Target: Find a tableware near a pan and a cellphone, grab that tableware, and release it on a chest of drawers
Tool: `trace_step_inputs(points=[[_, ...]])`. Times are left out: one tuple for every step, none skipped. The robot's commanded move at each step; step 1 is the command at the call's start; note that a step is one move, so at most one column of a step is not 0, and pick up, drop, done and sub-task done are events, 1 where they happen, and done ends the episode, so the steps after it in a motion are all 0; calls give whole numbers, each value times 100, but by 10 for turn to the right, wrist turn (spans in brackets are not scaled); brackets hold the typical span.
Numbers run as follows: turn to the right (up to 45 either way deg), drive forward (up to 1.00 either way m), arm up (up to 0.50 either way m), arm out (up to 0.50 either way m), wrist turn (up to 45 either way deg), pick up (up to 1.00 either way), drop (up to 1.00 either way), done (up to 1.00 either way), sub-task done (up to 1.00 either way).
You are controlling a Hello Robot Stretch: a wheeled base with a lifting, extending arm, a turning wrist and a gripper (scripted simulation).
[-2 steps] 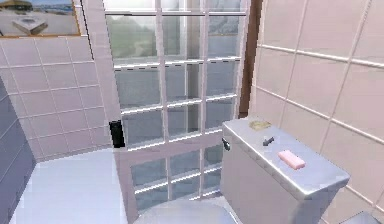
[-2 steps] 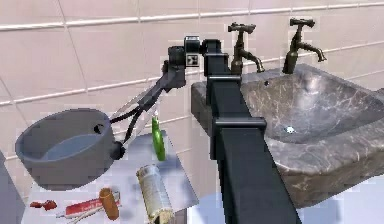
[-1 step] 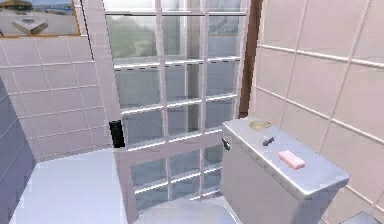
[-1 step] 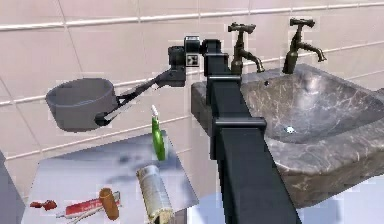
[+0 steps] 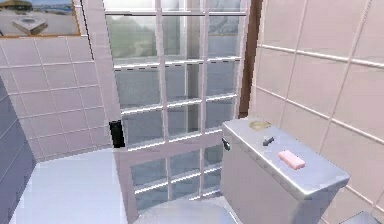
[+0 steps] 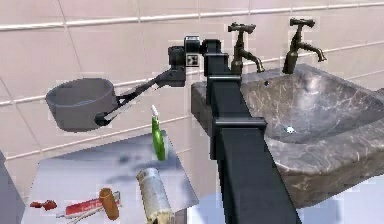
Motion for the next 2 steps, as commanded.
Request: trace_step_inputs(points=[[0, 0, 0, 0, 0, 0, 100, 0, 0], [0, 0, 0, -10, 0, 0, 0, 0, 0]])
